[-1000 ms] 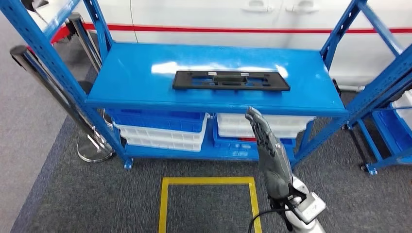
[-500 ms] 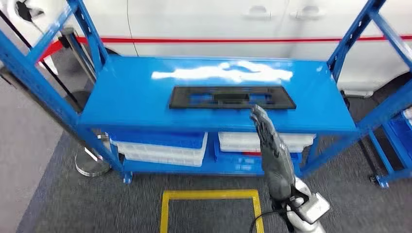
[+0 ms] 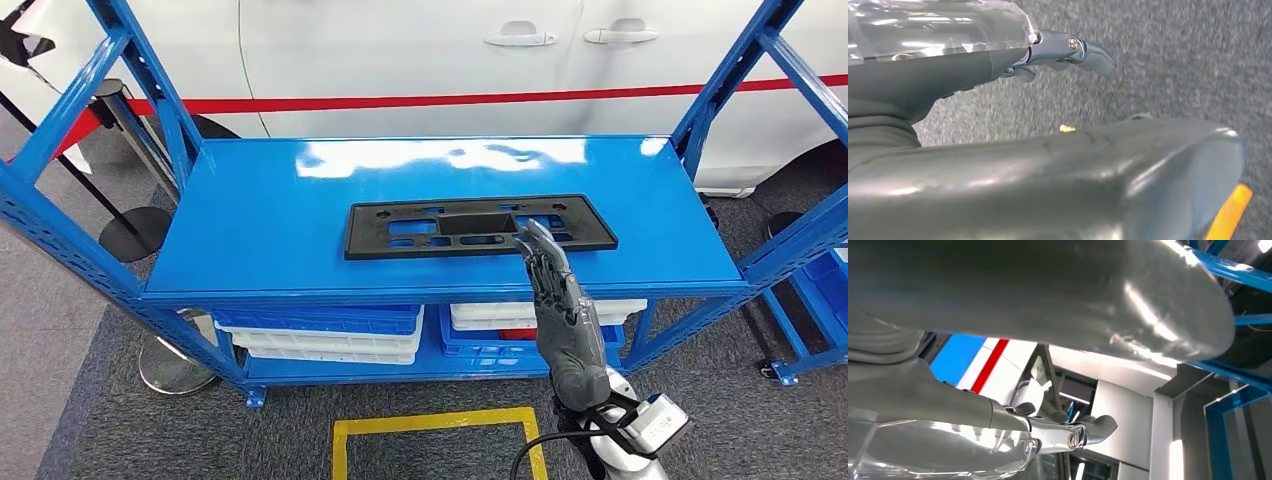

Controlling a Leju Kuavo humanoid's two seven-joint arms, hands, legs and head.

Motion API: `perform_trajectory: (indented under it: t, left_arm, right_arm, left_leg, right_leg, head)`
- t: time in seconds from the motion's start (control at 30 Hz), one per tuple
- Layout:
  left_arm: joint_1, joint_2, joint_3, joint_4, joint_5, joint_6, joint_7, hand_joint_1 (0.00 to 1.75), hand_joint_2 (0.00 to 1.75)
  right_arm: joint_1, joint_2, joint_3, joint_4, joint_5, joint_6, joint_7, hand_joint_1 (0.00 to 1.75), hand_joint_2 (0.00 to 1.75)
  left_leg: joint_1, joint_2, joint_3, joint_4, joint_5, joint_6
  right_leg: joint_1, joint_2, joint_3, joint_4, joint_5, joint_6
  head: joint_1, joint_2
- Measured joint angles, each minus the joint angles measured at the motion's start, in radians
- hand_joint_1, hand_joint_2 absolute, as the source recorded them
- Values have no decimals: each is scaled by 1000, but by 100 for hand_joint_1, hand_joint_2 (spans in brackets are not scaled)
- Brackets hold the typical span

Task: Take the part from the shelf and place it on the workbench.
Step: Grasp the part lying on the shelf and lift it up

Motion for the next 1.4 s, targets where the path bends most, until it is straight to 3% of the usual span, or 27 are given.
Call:
perform_trajectory:
  t: [0.03,0.1,0.17,0.2,0.27,0.33,0.4,0.5,0.57,0.63,0.67,0.7,0.77,0.83,0.87,1.0,1.07,1.13,1.17,1.2,1.23,1.3,1.33,1.4]
  left_arm:
    - [0,0,0,0,-1,1,-1,0,0]
    - [1,0,0,0,-4,1,-3,0,0]
    - [0,0,0,0,-8,2,-4,0,0]
    - [0,0,0,0,-10,2,-4,0,0]
    - [1,0,0,0,-12,1,-5,0,0]
    - [1,1,0,0,-15,-2,-6,0,0]
    - [0,1,0,0,-16,-5,-9,0,0]
    - [0,3,0,0,-17,-7,-12,0,0]
    - [0,5,0,0,-17,-7,-12,0,0]
    - [1,5,0,0,-17,-7,-12,0,0]
    - [2,6,0,0,-17,-7,-13,0,0]
    - [3,6,0,0,-18,-7,-13,0,0]
    - [4,8,0,0,-19,-9,-14,0,0]
    - [2,10,0,0,-19,-11,-14,0,0]
    - [1,10,0,0,-19,-13,-14,0,0]
    - [2,11,0,0,-19,-15,-14,0,0]
    - [1,11,0,0,-20,-15,-14,0,0]
    - [0,12,0,0,-23,-16,-14,0,0]
    - [1,12,1,0,-24,-16,-15,0,0]
    - [2,12,1,0,-26,-17,-16,0,0]
    - [5,12,1,0,-27,-18,-17,0,0]
    - [10,11,1,0,-27,-19,-20,0,0]
    - [10,10,2,1,-27,-20,-21,0,0]
    - [8,10,3,1,-27,-20,-23,0,0]
  right_arm:
    - [0,0,-3,1,-1,-1,-1,0,0]
    - [4,0,-7,4,-3,-2,-2,0,0]
    - [9,0,-9,8,-3,-2,-3,0,0]
    - [11,0,-9,9,-4,-2,-3,0,0]
    - [11,0,-11,11,-4,-3,-4,0,0]
    - [11,0,-12,11,-4,-4,-5,0,0]
    - [12,0,-13,11,-3,-7,-6,0,0]
    - [13,1,-13,11,-3,-11,-7,0,0]
    - [13,3,-13,11,-3,-12,-8,0,0]
    - [14,4,-13,11,-3,-12,-8,0,0]
    - [16,4,-13,11,-3,-13,-8,0,0]
    - [17,4,-13,11,-2,-14,-8,0,0]
    - [22,4,-13,11,2,-18,-8,0,0]
    - [26,5,-13,9,10,-21,-7,0,0]
    - [30,6,-13,6,17,-22,-6,0,0]
    - [43,6,-11,-2,48,-23,3,0,0]
    - [43,6,-10,-3,55,-25,7,0,0]
    - [46,6,-5,-3,60,-28,10,0,0]
    - [49,6,-1,-2,62,-30,11,0,0]
    - [52,5,2,-1,64,-33,13,0,0]
    - [55,5,4,0,67,-35,14,0,0]
    - [60,3,8,1,71,-39,16,0,0]
    - [63,1,10,2,73,-39,17,0,0]
    - [67,-1,14,2,74,-40,17,0,0]
  left_leg:
    - [2,1,4,-5,-1,4]
    - [1,2,7,-7,-4,10]
    - [1,3,12,-7,-10,13]
    - [1,3,17,-7,-13,12]
    - [1,2,31,-7,-22,9]
    - [-1,2,39,-8,-29,1]
    - [-3,2,40,-11,-30,-8]
    - [-4,4,39,2,-46,-25]
    - [-3,4,-3,98,-101,-31]
    - [-3,4,-72,235,-156,-35]
    - [-3,4,-93,275,-162,-35]
    - [-3,4,-96,274,-147,-35]
    - [-3,4,-46,162,-75,-30]
    - [-7,4,13,39,-34,-19]
    - [-9,4,27,8,-31,-13]
    - [-6,3,44,-12,-36,12]
    - [-4,5,57,-17,-38,20]
    - [-4,4,63,-17,-46,23]
    - [-4,3,69,-17,-53,22]
    - [-4,3,78,-17,-62,21]
    - [-4,2,92,-18,-73,19]
    - [-4,3,122,-19,-95,13]
    - [-4,3,133,-22,-104,9]
    - [-5,5,149,-34,-112,-2]
  right_leg:
    - [-1,-12,-19,39,-21,6]
    - [-4,-26,-93,169,-73,15]
    - [-7,-28,-153,253,-80,18]
    - [-8,-28,-154,237,-51,17]
    - [-7,-30,-107,112,34,10]
    - [-1,-32,-59,0,80,1]
    - [4,-31,-50,-27,80,-5]
    - [-3,-29,-41,-43,84,-19]
    - [-5,-30,-34,-51,86,-29]
    - [-3,-31,-34,-48,82,-35]
    - [-1,-31,-33,-46,79,-36]
    - [0,-30,-32,-44,76,-36]
    - [0,-27,-26,-38,67,-33]
    - [4,-25,-22,-31,56,-25]
    - [5,-25,-21,-30,53,-19]
    - [3,-25,-24,2,50,6]
    - [-2,-28,-67,79,10,17]
    - [-5,-29,-145,200,-38,25]
    - [-7,-29,-177,240,-42,27]
    - [-8,-30,-194,247,-27,27]
    - [-9,-30,-191,216,8,25]
    - [-6,-34,-149,90,94,15]
    - [-2,-37,-130,33,116,9]
    - [6,-40,-112,-16,118,-5]
  head:
    - [2,0]
    - [6,0]
    - [6,0]
    - [6,0]
    - [7,0]
    - [6,0]
    - [6,0]
    - [5,0]
    - [3,0]
    - [1,0]
    - [1,0]
    - [1,0]
    - [1,0]
    - [2,0]
    - [2,0]
    - [4,0]
    - [6,0]
    - [7,0]
    - [7,0]
    - [7,0]
    - [7,0]
    - [6,0]
    - [6,0]
    - [3,0]
